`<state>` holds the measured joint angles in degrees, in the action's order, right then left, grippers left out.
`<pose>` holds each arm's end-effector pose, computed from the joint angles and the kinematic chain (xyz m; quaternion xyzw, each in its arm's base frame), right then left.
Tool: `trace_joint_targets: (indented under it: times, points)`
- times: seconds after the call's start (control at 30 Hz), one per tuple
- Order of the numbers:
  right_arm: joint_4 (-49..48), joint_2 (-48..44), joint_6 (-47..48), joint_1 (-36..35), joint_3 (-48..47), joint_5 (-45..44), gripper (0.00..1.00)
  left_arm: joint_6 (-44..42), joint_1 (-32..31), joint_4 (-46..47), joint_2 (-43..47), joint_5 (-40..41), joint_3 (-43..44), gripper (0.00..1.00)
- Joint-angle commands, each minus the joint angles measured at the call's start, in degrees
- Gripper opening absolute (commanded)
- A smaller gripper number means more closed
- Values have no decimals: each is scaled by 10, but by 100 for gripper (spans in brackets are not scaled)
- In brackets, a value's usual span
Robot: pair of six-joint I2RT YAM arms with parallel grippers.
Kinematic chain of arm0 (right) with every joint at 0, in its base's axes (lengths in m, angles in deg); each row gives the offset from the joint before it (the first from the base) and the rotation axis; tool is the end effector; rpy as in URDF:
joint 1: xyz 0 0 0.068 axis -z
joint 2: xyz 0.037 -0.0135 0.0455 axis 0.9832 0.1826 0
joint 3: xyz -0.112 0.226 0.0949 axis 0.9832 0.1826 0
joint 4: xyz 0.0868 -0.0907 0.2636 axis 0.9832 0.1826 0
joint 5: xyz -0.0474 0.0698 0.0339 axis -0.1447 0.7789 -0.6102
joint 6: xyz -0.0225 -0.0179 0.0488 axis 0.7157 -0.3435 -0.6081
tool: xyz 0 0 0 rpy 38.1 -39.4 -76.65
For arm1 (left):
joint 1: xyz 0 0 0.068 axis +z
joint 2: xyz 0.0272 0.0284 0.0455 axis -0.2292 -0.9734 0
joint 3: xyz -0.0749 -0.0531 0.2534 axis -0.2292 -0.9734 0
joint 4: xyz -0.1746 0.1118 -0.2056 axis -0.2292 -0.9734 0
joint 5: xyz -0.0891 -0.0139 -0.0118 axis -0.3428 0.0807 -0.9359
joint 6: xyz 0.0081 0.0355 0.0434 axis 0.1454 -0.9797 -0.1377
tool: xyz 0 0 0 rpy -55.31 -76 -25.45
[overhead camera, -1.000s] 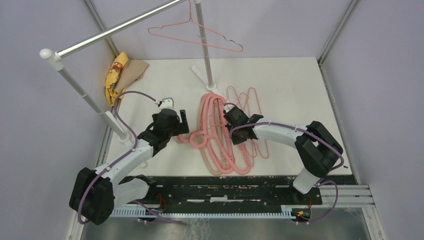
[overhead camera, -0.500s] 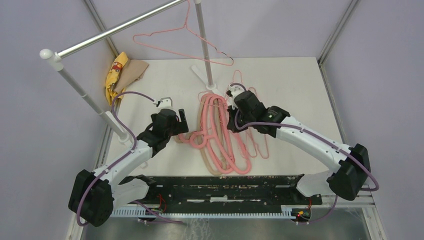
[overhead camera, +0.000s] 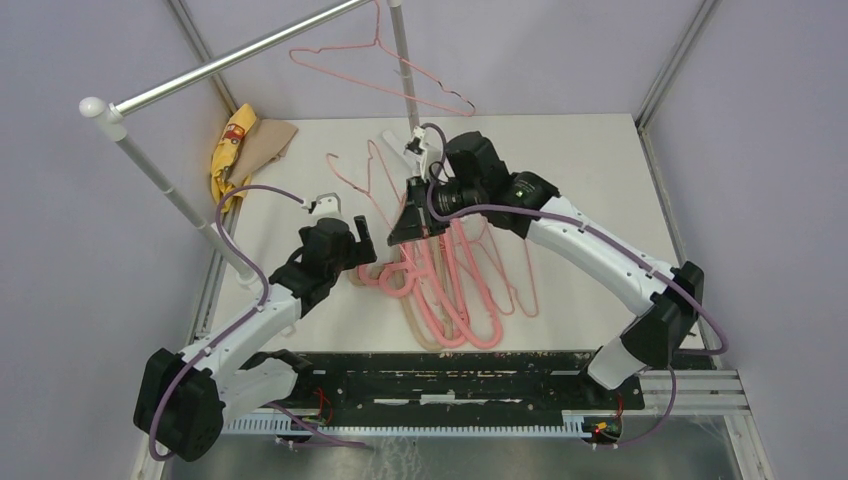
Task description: Organize the hangers
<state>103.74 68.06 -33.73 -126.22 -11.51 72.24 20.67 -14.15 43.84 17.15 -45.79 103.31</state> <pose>0.2489 0.2954 0.3737 -0.2078 0.8275 0.4889 0.1815 0.2311 -0.1038 0.2076 -0.0890 0.8765 -0.0618 0.4691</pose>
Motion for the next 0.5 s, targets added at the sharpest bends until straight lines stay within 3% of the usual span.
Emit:
trace_joint_targets:
  times: [0.0, 0.33, 0.47]
  points:
    - [-113, 23, -39, -2, -111, 76, 1, 28, -2, 7, 14, 16, 0, 99]
    - [-297, 183, -140, -4, -308, 99, 1, 25, -1, 0, 25, 19, 2, 99]
    - [-307, 225, -166, -7, -372, 114, 1, 21, -2, -4, 36, 26, -1, 99]
